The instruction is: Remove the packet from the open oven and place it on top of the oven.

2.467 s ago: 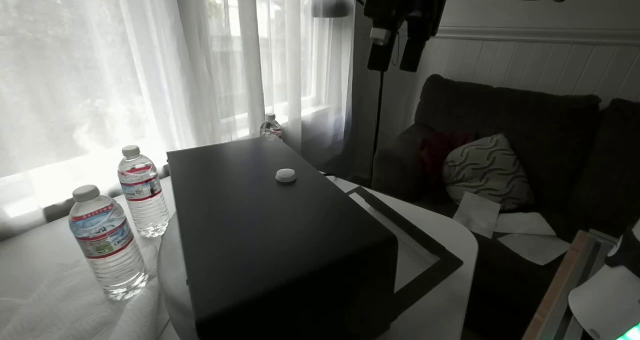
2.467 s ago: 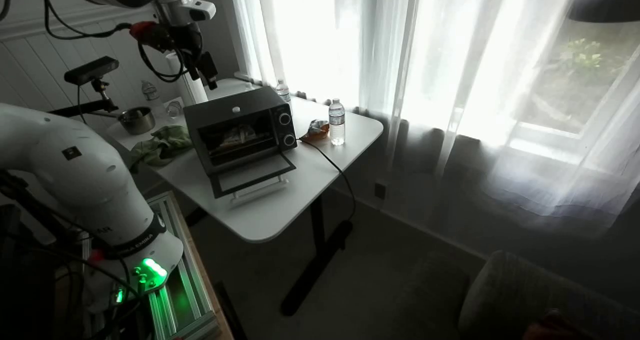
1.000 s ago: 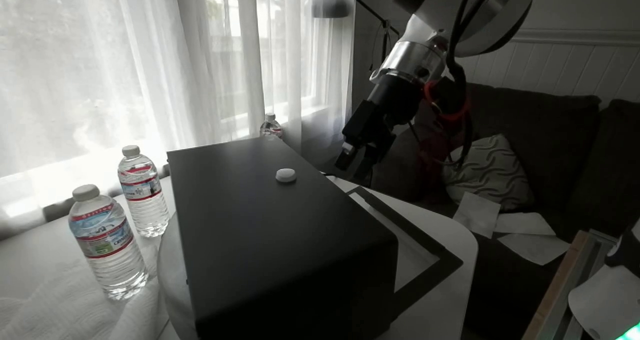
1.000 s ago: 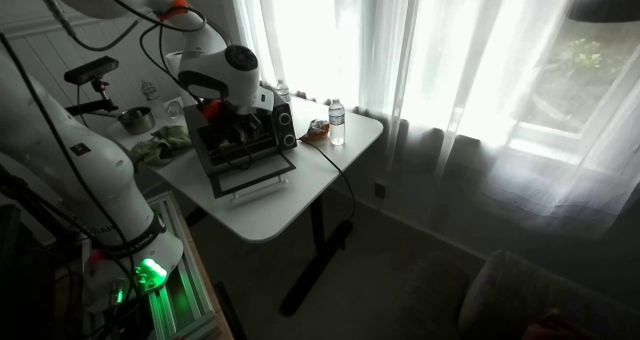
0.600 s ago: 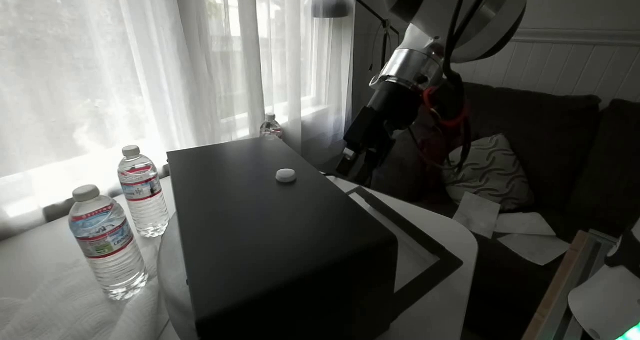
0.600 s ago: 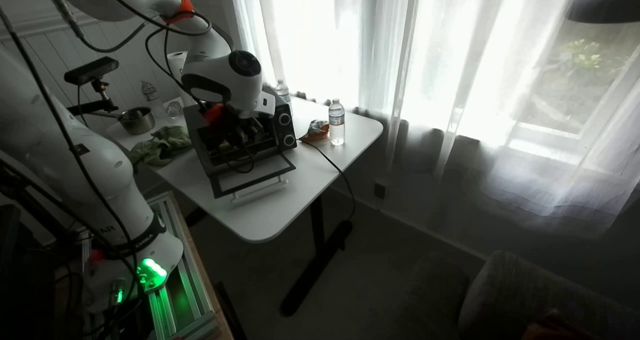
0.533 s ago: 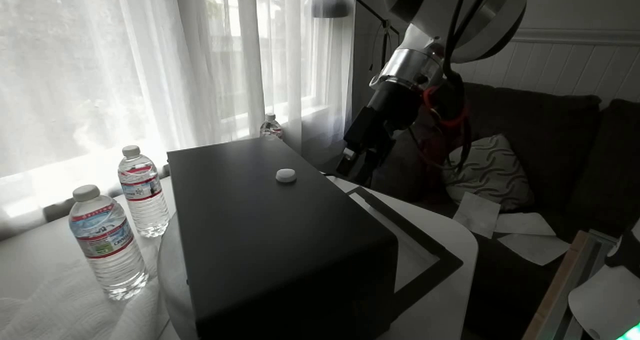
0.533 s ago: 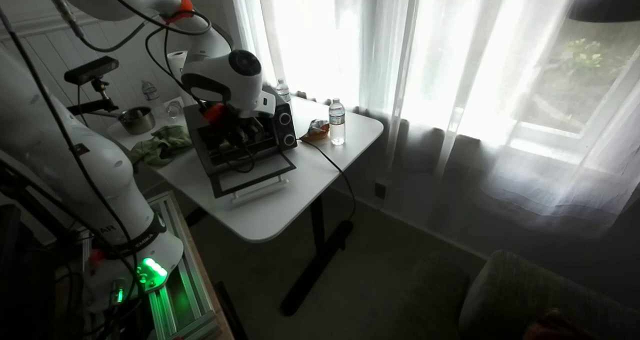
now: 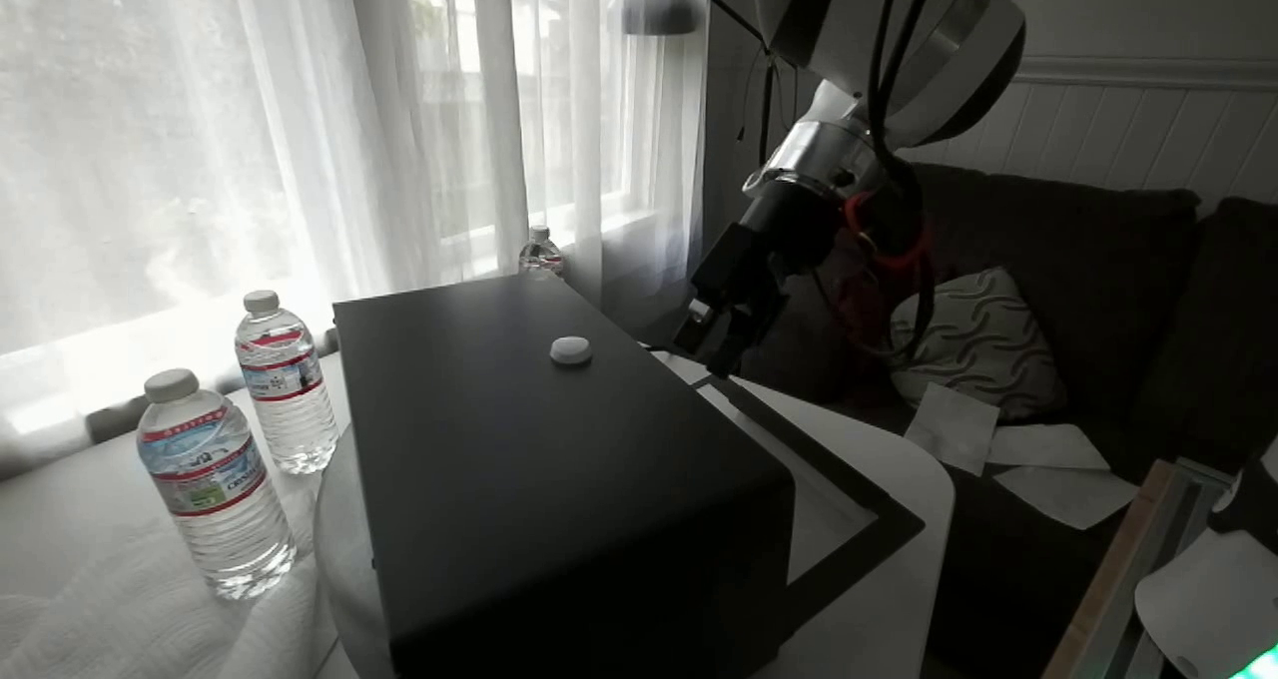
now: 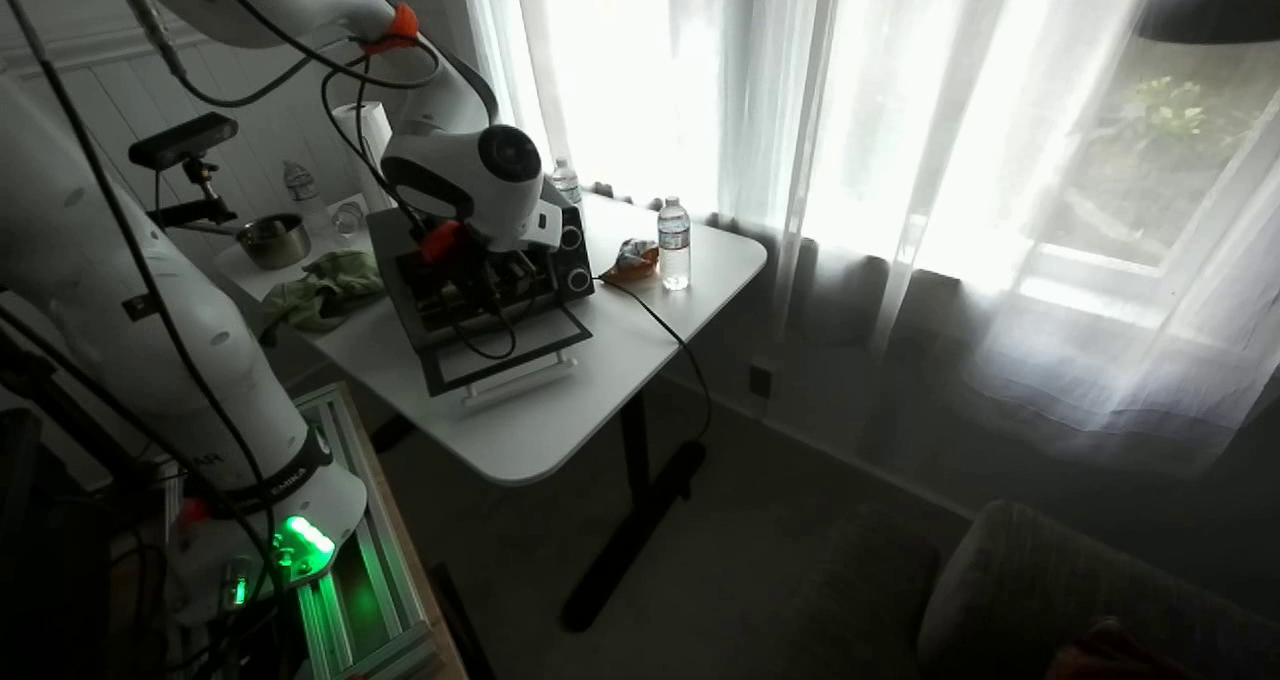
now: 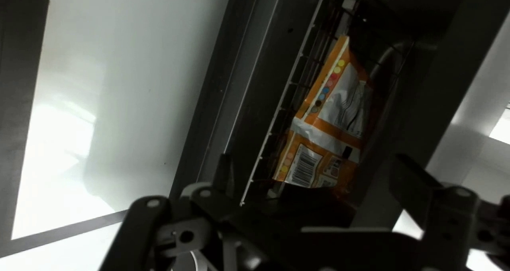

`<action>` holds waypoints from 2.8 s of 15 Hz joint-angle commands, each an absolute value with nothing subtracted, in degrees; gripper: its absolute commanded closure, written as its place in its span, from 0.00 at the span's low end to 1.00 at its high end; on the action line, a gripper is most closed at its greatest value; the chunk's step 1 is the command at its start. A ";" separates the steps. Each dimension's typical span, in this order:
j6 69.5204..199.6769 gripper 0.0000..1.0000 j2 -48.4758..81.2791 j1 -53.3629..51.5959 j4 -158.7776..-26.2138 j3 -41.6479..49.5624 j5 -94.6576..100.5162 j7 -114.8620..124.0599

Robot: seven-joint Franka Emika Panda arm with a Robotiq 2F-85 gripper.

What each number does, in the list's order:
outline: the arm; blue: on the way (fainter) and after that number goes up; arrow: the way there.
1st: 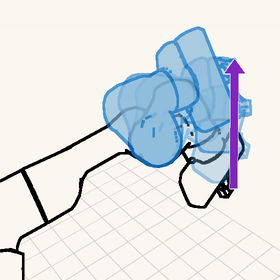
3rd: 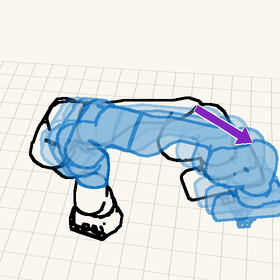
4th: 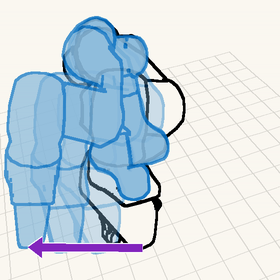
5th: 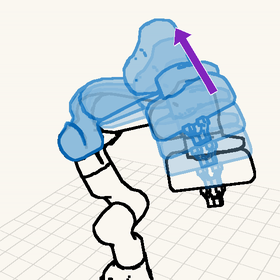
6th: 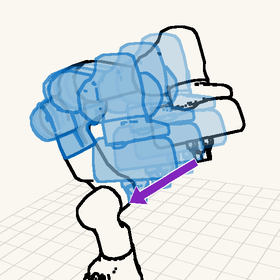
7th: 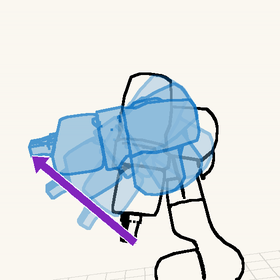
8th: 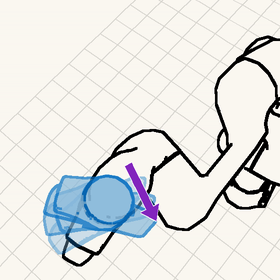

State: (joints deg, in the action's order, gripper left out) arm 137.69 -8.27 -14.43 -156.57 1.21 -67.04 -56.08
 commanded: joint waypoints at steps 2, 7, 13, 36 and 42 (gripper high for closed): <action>132.32 0.04 -1.24 -10.27 -152.91 -0.46 -74.52 -65.27; 128.94 0.27 5.53 -7.83 -149.32 -1.73 -79.61 -70.01; 126.62 0.57 11.69 -6.77 -144.68 -2.57 -83.43 -73.45; 117.28 0.61 21.11 -6.72 -137.81 -2.62 -82.39 -72.38; 114.72 1.00 19.95 -6.18 -138.73 -2.23 -82.51 -72.88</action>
State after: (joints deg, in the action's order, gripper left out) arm 117.01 20.44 -7.50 -138.51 -1.80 -82.69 -72.86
